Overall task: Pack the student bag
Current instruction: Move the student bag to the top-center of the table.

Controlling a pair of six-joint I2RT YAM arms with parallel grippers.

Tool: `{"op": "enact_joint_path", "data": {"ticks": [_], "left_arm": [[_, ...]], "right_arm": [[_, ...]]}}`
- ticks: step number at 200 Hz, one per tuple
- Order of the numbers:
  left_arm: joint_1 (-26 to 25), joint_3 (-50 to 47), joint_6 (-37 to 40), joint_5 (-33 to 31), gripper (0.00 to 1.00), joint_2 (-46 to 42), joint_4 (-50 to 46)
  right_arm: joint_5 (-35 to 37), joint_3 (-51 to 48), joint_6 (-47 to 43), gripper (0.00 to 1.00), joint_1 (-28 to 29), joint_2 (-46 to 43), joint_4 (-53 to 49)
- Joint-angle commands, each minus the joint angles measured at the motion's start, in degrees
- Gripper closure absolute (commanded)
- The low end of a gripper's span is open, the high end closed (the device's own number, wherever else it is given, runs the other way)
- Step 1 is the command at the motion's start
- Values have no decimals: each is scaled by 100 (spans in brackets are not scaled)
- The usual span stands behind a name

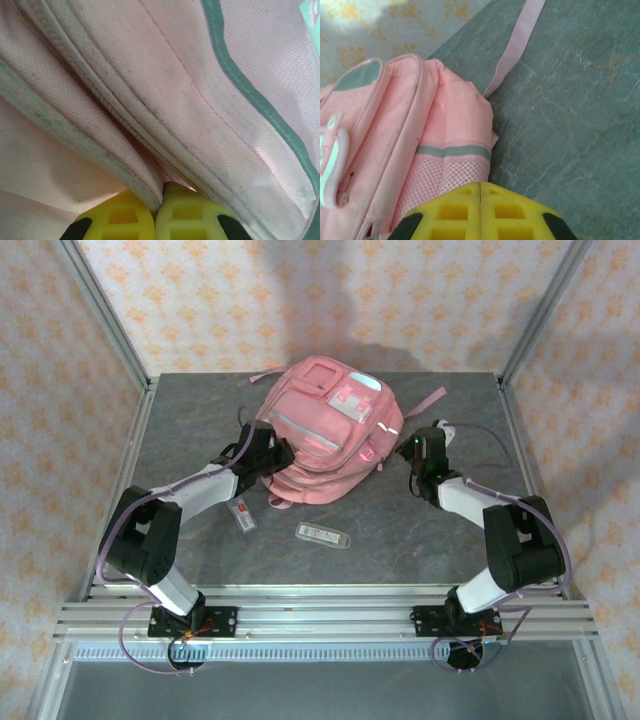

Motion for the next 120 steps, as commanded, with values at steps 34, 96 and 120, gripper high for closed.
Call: {"op": "enact_joint_path", "data": {"ticks": [34,96,120], "left_arm": [[619,377,800,-745,100,-269,-556],[1118,517,1198,-1553,87,-643,-1060],[1089,368,982,-1252,61,-855,-1010]], "right_arm": [[-2079,877,-645,76,390,130,-193],[-3108,2643,-1343,63,1201,1280,-1275],[-3221,3163,-1344,61,1376,1730,-1610]]}}
